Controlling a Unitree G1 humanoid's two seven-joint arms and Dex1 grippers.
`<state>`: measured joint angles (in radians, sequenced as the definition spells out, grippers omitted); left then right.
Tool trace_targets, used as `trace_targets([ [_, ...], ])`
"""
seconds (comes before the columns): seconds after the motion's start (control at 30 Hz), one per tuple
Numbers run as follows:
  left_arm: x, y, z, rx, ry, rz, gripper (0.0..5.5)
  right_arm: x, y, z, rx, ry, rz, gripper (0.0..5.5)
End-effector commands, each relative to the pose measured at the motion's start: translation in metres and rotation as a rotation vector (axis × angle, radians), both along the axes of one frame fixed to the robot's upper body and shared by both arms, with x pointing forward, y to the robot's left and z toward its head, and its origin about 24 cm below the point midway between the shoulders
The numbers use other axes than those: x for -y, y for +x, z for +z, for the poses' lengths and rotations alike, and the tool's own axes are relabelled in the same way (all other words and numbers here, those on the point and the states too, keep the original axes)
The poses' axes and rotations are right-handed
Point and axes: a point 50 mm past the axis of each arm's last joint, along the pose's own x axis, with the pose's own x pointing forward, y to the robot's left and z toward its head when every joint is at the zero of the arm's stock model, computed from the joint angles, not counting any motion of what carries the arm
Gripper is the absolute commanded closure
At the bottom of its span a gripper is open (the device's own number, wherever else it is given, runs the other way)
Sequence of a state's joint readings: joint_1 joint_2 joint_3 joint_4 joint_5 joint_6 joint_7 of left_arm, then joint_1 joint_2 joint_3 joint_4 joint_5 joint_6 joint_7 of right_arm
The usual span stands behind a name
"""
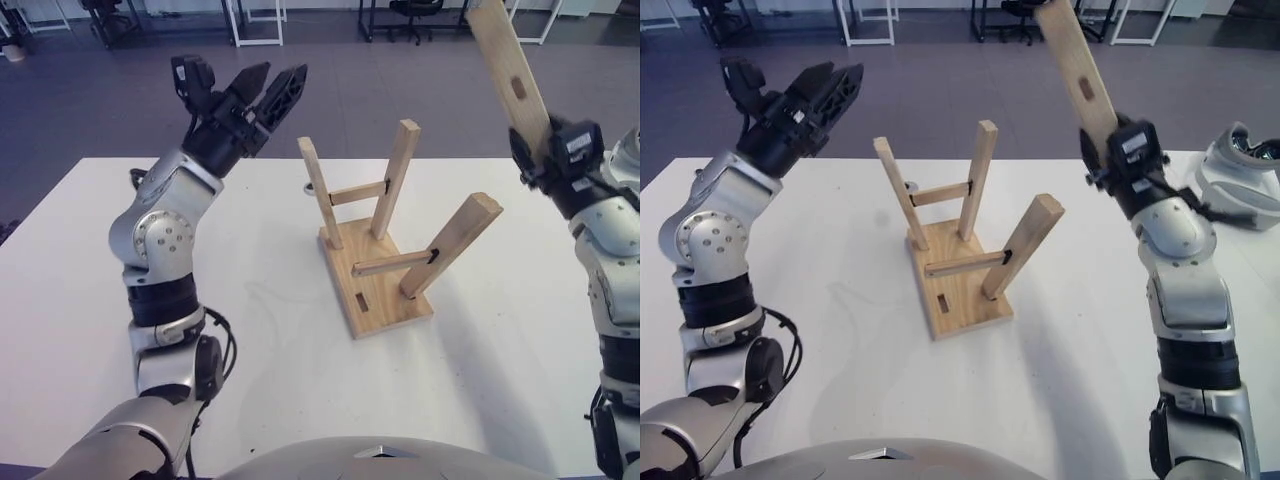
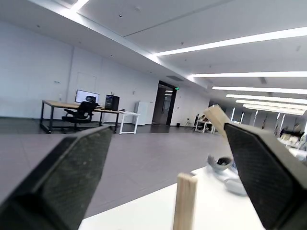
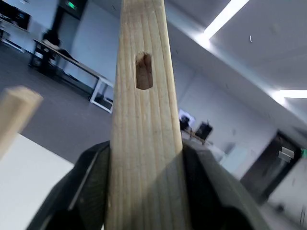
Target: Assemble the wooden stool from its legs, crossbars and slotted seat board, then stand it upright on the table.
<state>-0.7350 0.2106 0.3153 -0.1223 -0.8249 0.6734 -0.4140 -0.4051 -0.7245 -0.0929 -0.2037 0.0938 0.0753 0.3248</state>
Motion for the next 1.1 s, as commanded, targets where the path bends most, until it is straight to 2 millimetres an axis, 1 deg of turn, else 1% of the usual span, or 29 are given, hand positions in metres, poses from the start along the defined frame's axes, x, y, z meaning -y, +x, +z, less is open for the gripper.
trace_targets([
  [0.03,0.018,-0.006,0.034,0.107,-0.096,-0.156,1.25,-0.046,-0.002,0.044,0.227,-0.185,0.240,3.44],
  [0.07,0.022,-0.010,0.040,0.137,-0.109,-0.189,1.25,-0.059,-0.004,0.048,0.248,-0.178,0.307,3.44],
  [0.13,0.026,-0.017,0.049,0.185,-0.147,-0.251,1.25,-0.089,-0.009,0.047,0.255,-0.149,0.426,3.44],
  [0.2,0.025,-0.021,0.052,0.201,-0.163,-0.274,1.25,-0.106,-0.014,0.040,0.237,-0.138,0.497,3.44],
  [0.23,0.024,-0.021,0.051,0.199,-0.166,-0.270,1.25,-0.110,-0.016,0.037,0.227,-0.135,0.521,3.44],
  [0.3,0.022,-0.019,0.051,0.189,-0.185,-0.257,1.64,-0.112,-0.018,0.035,0.210,-0.109,0.541,3.44],
  [0.43,0.019,-0.018,0.049,0.188,-0.207,-0.234,2.31,-0.108,-0.017,0.040,0.160,0.008,0.550,3.44],
  [0.57,0.013,-0.018,0.049,0.196,-0.225,-0.204,3.06,-0.107,-0.016,0.033,0.102,0.015,0.547,3.44],
  [0.63,0.011,-0.018,0.049,0.195,-0.222,-0.191,3.47,-0.107,-0.016,0.033,0.094,0.016,0.549,3.44],
  [0.67,0.010,-0.018,0.048,0.195,-0.220,-0.183,3.56,-0.107,-0.017,0.032,0.091,0.015,0.552,3.44],
  [0.8,0.007,-0.017,0.048,0.199,-0.226,-0.168,4.28,-0.108,-0.018,0.031,0.086,0.015,0.559,3.44],
  [0.87,0.008,-0.018,0.048,0.201,-0.227,-0.172,4.39,-0.109,-0.019,0.030,0.083,0.014,0.565,3.44],
  [0.93,0.008,-0.020,0.049,0.212,-0.227,-0.177,4.39,-0.110,-0.019,0.030,0.079,0.011,0.568,3.44],
  [0.97,0.008,-0.020,0.049,0.218,-0.226,-0.178,4.39,-0.110,-0.019,0.030,0.078,0.008,0.568,3.05],
  [1.1,0.001,-0.020,0.051,0.240,-0.208,-0.147,4.49,-0.111,-0.020,0.029,0.079,-0.014,0.568,2.35],
])
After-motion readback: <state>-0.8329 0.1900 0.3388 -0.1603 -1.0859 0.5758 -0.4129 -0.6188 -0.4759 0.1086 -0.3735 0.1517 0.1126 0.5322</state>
